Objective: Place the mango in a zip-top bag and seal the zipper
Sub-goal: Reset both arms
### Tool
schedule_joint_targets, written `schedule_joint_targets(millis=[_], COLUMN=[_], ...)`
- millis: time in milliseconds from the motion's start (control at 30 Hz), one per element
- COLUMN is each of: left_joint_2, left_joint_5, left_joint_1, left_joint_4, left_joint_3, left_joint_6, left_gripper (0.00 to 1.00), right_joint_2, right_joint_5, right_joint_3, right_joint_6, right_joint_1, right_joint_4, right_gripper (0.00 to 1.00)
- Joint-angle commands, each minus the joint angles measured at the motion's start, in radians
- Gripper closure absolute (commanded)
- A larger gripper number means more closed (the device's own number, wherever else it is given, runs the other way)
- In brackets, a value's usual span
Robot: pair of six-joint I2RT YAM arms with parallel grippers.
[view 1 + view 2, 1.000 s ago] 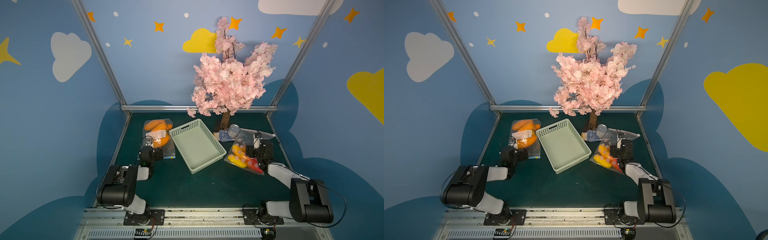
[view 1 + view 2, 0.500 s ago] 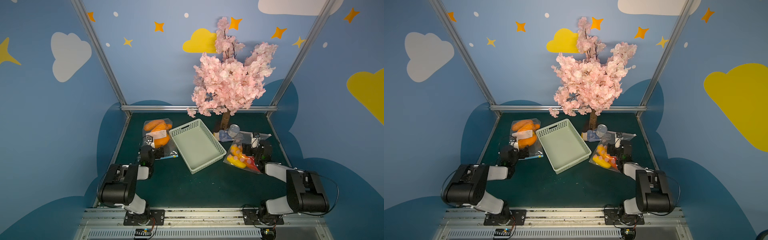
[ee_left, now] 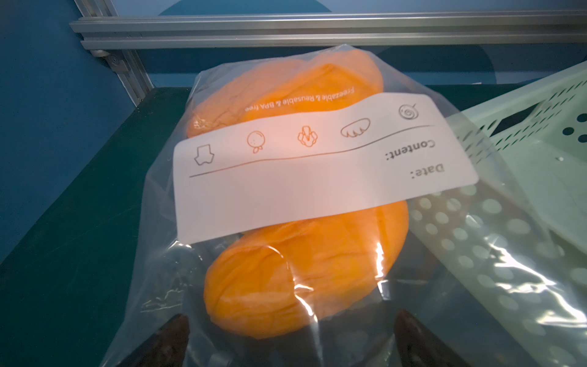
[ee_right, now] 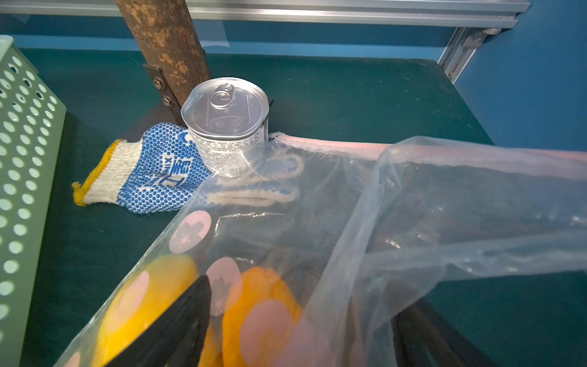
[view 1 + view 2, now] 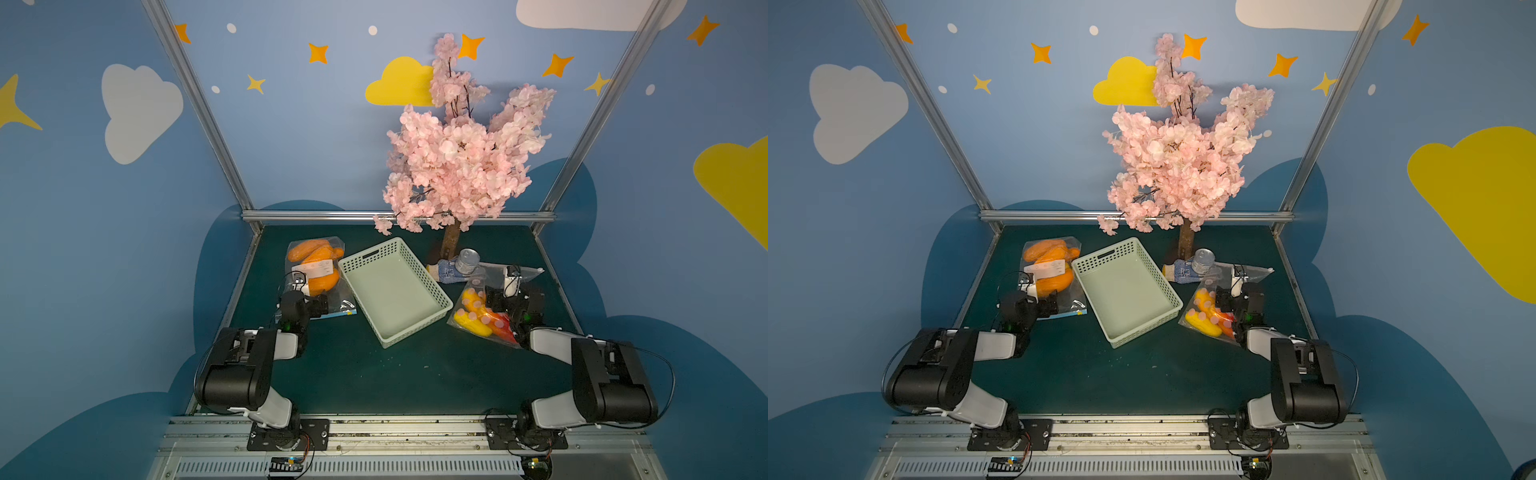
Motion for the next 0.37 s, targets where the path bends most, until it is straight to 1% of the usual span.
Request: schedule_joint_targets(millis=[0, 333], left_joint_2=[-0.013, -0.013], left_joint_5=[0.015, 0.034], left_joint_1=[0.002, 0.015], left_joint_4=[0.005, -0.003], left_joint_3=[0.006, 0.011], left_joint_6=[0.008, -0.001], left_gripper=[0.0, 0.0], right_joint_2=[0.014, 0.015], right_joint_5=[-0.003, -0.004], right_joint_3=[0.008, 0.009], right_joint_6=[0.004, 0.004], right_joint_1=[0.0, 0.001], right_joint_4=[-0.049, -0.048], right_gripper=[0.15, 0.15])
